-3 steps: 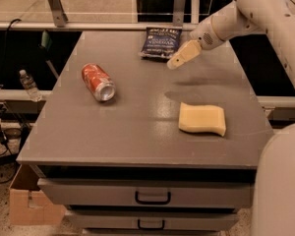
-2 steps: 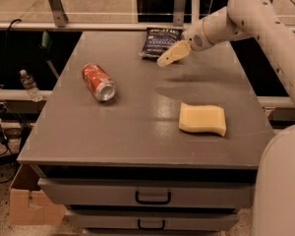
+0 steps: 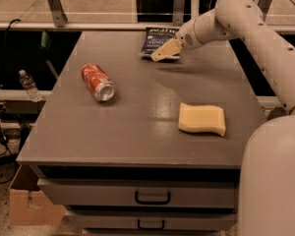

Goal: Move blue chip bag near sponge

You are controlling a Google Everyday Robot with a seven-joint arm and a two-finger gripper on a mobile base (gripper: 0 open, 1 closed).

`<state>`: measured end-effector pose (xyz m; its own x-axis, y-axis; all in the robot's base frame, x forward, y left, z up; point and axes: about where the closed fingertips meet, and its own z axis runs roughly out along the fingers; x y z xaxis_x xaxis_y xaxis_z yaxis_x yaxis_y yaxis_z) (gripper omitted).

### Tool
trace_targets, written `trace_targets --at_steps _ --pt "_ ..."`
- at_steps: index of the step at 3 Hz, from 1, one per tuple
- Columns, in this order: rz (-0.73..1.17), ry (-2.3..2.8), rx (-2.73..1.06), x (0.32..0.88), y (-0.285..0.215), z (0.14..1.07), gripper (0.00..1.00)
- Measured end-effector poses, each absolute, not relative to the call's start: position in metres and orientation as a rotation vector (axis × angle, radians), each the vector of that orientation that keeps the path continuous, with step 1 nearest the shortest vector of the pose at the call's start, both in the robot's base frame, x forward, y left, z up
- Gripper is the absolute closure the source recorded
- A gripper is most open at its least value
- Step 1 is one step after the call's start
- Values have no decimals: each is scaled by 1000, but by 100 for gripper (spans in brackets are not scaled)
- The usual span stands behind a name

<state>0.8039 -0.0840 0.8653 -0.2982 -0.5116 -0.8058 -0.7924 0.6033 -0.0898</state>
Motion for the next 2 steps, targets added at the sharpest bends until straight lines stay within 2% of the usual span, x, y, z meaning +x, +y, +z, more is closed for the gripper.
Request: trace_targets --at_steps 2 --pt "394 2022 -956 821 -89 855 66"
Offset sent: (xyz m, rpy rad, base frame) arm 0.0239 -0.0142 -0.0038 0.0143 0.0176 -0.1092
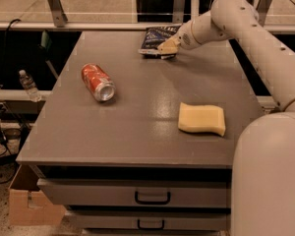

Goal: Move blue chip bag near sponge

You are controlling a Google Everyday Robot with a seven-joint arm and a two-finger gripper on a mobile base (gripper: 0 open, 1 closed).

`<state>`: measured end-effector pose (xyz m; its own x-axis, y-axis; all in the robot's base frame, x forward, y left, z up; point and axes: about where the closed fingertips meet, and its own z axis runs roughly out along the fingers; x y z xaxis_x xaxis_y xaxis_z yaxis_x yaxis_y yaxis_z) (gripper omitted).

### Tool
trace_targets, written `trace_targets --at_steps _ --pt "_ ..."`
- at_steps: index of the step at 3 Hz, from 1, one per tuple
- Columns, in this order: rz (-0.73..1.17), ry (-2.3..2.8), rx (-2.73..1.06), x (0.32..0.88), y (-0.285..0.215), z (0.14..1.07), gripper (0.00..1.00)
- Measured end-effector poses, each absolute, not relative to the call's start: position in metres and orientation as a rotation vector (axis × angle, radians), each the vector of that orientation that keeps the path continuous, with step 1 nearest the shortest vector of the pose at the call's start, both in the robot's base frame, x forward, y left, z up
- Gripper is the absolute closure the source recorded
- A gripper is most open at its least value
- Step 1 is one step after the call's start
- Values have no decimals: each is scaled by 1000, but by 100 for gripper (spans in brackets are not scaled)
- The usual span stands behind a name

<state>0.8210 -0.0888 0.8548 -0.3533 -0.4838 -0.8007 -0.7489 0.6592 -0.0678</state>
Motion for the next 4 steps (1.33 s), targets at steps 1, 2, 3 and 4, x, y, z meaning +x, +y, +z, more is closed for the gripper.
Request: trace_targets --at_steps 1,2,3,4 --pt "393 2002 -942 821 -91 865 88" --pt "399 1969 -941 817 -93 879 100" --pt "410 1896 -1004 801 -91 909 100" --pt "422 1811 -1157 769 -89 935 100"
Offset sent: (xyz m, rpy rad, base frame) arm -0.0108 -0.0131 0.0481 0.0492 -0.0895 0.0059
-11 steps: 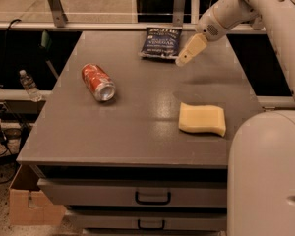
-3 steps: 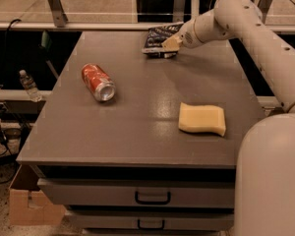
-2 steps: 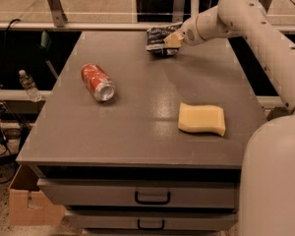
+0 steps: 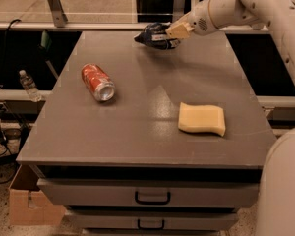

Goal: Move blue chip bag near sponge

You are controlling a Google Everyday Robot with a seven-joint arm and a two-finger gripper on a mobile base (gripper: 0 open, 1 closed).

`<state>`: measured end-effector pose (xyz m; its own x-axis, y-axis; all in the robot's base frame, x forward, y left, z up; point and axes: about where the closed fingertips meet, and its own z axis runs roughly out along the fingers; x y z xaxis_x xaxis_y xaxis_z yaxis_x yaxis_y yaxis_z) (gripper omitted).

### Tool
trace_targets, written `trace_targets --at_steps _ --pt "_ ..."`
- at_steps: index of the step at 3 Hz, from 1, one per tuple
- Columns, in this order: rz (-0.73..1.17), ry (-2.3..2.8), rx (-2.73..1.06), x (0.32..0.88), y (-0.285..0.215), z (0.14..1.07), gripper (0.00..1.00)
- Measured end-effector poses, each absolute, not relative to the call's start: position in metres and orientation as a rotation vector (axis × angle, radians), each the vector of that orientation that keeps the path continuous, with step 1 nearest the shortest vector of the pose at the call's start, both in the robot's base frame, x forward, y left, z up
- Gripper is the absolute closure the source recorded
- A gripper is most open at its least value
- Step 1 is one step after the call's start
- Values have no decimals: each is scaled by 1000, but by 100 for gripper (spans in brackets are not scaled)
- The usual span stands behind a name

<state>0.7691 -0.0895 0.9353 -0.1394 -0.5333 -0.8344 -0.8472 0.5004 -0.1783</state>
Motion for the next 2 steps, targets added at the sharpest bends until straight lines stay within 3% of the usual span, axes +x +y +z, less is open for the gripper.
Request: trace_targets --at_steps 2 --pt "508 1763 -1461 678 -124 924 100"
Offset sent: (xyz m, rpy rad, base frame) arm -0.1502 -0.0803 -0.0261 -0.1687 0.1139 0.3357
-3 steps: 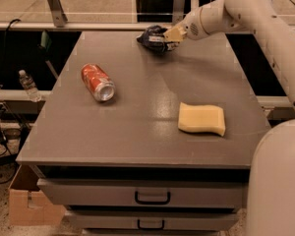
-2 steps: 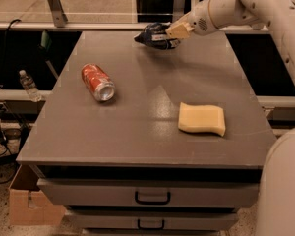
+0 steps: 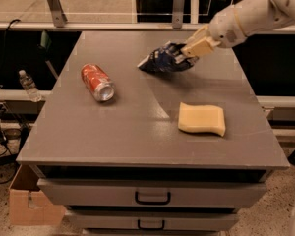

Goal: Move blue chip bag near sponge

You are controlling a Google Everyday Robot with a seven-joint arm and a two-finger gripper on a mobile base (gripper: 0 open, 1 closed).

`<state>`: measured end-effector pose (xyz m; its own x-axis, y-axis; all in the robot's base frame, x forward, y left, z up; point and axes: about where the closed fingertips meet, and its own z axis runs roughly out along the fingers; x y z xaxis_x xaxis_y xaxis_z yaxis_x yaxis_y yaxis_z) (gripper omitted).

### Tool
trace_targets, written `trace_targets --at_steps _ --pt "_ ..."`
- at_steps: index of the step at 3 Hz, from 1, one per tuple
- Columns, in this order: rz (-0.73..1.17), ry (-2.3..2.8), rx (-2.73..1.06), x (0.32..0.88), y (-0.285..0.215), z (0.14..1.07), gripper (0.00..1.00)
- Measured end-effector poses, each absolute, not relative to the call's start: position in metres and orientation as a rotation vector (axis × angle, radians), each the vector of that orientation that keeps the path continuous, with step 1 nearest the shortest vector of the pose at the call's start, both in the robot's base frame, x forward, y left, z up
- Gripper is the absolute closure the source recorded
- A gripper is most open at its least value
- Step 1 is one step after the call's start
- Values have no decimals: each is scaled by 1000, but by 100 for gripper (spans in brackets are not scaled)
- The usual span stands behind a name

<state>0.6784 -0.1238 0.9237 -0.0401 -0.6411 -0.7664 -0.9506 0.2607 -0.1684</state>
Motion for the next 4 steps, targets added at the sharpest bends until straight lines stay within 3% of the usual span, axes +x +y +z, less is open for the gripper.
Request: trace_targets --at_steps 1,4 --pt "518 1816 -1533 638 -168 906 99" --pt "594 1896 -1659 585 -211 879 30"
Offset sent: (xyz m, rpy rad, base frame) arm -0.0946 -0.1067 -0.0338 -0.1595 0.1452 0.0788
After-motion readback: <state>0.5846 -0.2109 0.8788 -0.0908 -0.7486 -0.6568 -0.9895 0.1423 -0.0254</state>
